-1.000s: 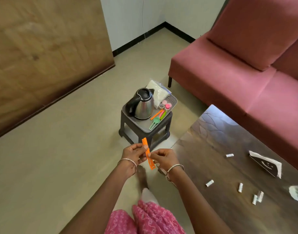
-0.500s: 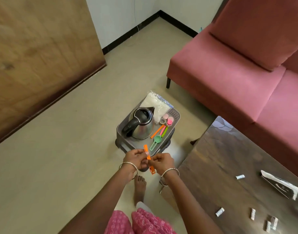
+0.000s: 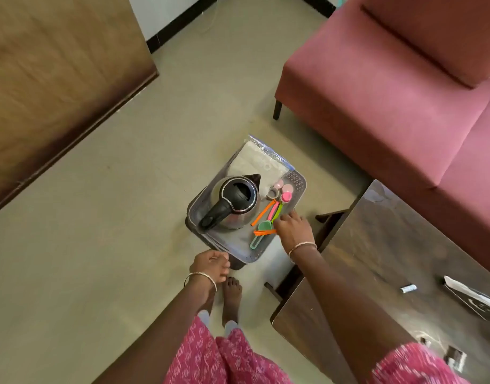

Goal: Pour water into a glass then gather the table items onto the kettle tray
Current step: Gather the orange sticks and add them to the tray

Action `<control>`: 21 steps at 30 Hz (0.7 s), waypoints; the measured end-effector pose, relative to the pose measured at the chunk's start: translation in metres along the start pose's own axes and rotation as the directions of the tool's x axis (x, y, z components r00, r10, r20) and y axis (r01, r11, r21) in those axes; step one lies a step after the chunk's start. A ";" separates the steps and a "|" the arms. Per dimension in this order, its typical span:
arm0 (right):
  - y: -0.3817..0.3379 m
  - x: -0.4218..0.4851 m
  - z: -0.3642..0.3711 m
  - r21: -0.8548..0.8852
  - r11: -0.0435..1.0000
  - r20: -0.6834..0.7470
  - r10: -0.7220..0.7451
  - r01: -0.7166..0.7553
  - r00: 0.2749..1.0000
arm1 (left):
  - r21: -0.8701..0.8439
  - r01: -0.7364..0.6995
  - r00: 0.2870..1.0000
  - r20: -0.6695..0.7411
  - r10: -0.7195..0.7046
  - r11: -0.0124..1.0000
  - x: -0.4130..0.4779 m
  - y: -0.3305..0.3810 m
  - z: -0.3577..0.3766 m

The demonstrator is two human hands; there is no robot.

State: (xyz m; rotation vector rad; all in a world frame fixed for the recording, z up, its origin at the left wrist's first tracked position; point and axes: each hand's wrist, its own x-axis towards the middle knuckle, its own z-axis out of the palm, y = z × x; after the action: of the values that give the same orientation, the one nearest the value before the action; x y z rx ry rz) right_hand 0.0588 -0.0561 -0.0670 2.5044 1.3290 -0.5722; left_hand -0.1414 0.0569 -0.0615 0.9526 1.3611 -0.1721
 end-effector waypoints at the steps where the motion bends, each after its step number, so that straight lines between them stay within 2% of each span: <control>1: 0.002 0.010 0.002 -0.056 0.998 -0.004 -0.043 0.043 0.999 | 0.006 0.008 1.000 0.014 -0.008 1.000 0.005 -0.002 -0.001; 5: 0.005 0.042 0.008 -0.188 0.975 -0.023 -0.129 0.123 0.991 | 0.049 0.020 0.999 0.040 -0.022 0.999 0.022 -0.007 -0.008; 10: 0.009 0.074 0.031 -0.172 0.953 -0.056 -0.262 0.249 0.963 | 0.083 0.053 0.998 0.024 -0.056 0.995 0.051 -0.014 -0.013; 14: 0.012 0.083 0.044 -0.150 0.948 -0.083 -0.294 0.279 0.952 | 0.056 0.080 0.997 0.016 -0.081 0.995 0.066 -0.013 -0.012; 21: 0.021 0.097 0.048 -0.153 0.939 -0.143 -0.330 0.309 0.933 | 0.122 0.076 0.997 0.016 -0.078 0.990 0.074 -0.008 0.001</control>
State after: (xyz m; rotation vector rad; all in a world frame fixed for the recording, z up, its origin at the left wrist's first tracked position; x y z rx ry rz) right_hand 0.1141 -0.0156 -0.1530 2.2879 1.7966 -0.3293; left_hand -0.1262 0.0819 -0.1304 0.9974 1.3817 -0.3259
